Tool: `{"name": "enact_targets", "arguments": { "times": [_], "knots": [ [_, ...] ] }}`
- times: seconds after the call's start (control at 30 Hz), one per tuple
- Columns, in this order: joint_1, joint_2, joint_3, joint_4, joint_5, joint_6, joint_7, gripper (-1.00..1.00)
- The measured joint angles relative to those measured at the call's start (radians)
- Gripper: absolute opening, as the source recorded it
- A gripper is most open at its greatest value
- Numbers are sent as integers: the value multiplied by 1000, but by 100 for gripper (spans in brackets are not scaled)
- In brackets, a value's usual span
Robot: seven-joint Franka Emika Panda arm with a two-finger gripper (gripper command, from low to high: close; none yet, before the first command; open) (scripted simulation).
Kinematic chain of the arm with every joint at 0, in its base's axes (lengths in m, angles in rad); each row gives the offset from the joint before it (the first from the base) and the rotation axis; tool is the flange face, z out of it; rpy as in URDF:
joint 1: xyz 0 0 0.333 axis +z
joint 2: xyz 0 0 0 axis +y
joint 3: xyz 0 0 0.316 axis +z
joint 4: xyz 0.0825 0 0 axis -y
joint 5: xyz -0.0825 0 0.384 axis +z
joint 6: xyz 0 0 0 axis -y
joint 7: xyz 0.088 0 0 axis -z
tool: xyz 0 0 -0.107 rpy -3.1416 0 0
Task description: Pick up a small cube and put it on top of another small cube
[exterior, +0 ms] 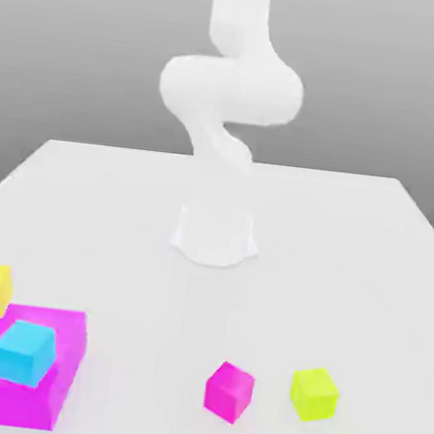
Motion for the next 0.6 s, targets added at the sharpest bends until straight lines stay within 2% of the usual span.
{"name": "enact_targets", "arguments": {
  "times": [0.33,0.6],
  "knots": [
    [85,368,69,-135,45,193,4,0],
    [154,658,133,-241,12,346,56,0]
  ]
}}
